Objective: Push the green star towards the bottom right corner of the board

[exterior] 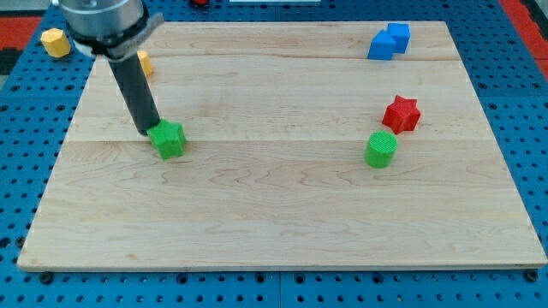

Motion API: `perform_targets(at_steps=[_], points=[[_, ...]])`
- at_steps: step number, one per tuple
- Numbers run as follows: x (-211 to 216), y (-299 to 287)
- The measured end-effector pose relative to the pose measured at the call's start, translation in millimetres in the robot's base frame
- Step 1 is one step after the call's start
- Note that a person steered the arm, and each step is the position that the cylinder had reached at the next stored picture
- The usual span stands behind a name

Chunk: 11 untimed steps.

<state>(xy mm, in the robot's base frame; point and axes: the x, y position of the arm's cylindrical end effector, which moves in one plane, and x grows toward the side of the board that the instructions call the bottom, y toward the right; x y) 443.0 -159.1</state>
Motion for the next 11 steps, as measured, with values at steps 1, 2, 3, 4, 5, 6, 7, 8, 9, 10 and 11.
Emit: perform_targets(at_steps=[1, 2, 3, 4, 5, 6, 7, 8, 9, 10, 11], points=[[12, 90], [15, 33], [32, 30], [57, 158], [76, 291], [69, 215], [96, 234], [112, 319], [92, 225], [39, 218], [14, 210]])
